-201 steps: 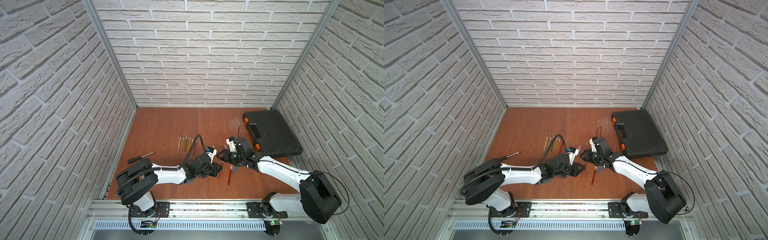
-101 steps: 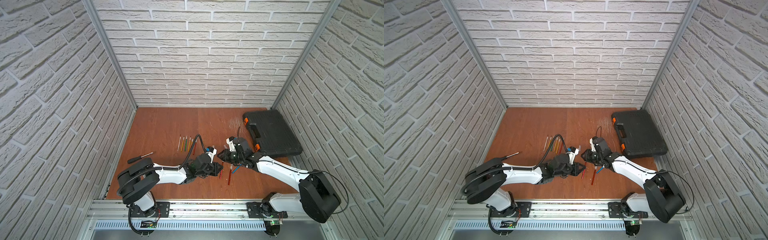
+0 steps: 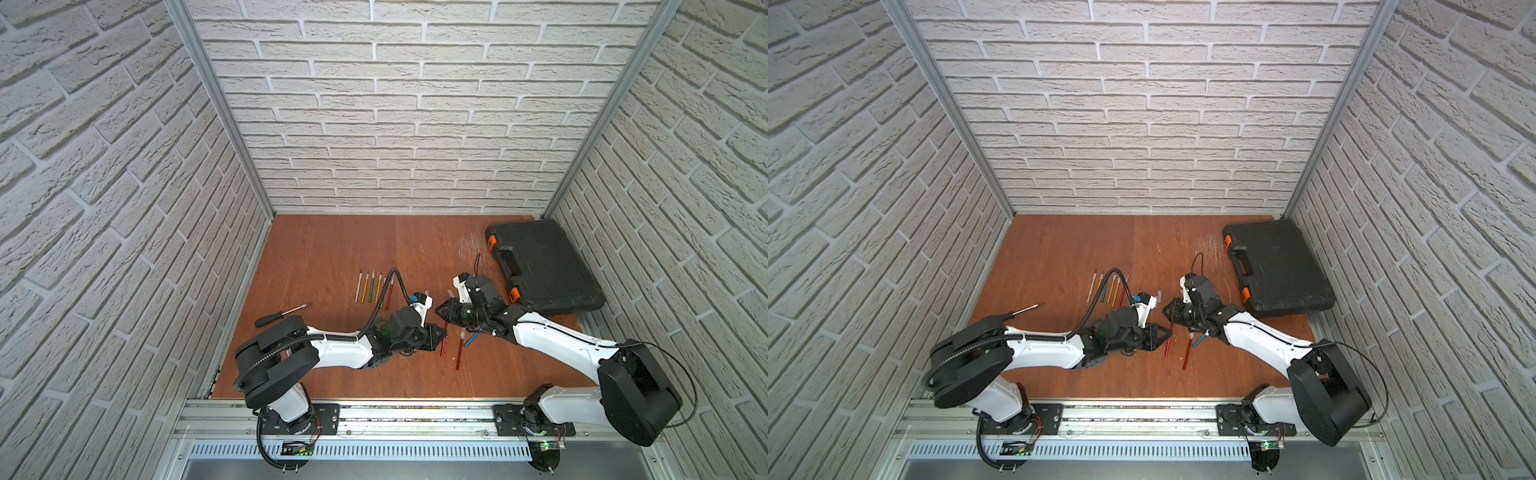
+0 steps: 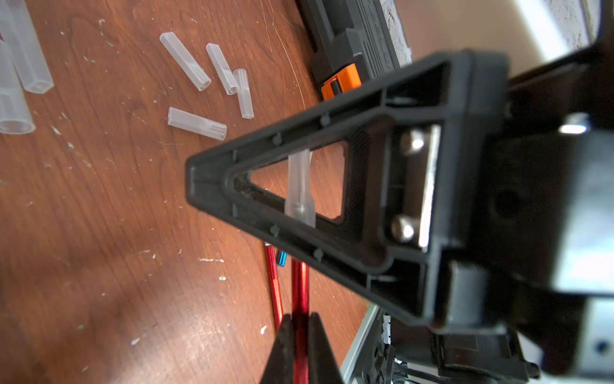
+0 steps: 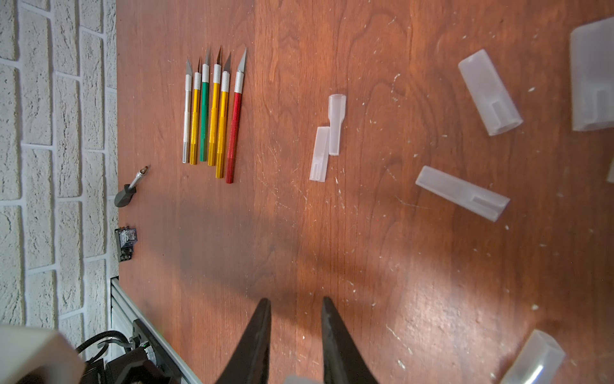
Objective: Remove protective caps from carving knives
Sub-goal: Remove the protective sleeve from the carving knife.
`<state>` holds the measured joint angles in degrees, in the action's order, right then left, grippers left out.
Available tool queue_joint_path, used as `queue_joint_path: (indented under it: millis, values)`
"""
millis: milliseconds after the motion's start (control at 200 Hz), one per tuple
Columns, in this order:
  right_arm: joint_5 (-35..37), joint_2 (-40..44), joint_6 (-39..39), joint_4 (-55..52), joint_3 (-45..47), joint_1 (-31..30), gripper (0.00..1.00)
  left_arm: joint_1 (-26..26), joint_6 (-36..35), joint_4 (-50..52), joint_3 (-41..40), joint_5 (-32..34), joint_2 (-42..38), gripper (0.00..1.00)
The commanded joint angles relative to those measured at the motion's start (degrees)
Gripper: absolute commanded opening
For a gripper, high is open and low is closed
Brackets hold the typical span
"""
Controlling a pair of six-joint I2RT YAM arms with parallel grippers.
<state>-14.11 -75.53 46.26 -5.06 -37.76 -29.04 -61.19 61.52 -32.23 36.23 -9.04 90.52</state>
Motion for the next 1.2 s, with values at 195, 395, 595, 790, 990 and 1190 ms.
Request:
queue_joint_path:
  millis: [195,395,595,790,990,1190]
  values:
    - [2.04,1.87,-1.67,-0.20,-1.48,-0.66,0.24,0.46,1.15,-5.83,-1.47,-0.05,0.84,0.02]
    - [2.42,1.48,-3.46,0.16,-1.90,-0.66,0.23,1.20,1.65,-9.86,-0.87,-2.01,3.42,0.02]
    - [2.22,0.41,-3.19,2.04,-1.89,-0.98,0.24,1.40,2.16,-11.21,0.51,-2.88,5.05,0.02]
    - [2.87,0.63,-3.73,1.58,-1.66,-1.02,0.24,1.51,2.10,-10.93,0.37,-3.22,4.87,0.02]
    - [3.81,0.67,-5.16,0.14,-2.28,-1.02,0.21,1.51,2.21,-10.77,-0.14,-3.18,4.11,0.02]
    - [4.43,0.68,-6.25,-0.98,-3.06,-1.11,0.19,1.52,2.22,-10.15,0.03,-3.18,3.90,0.01]
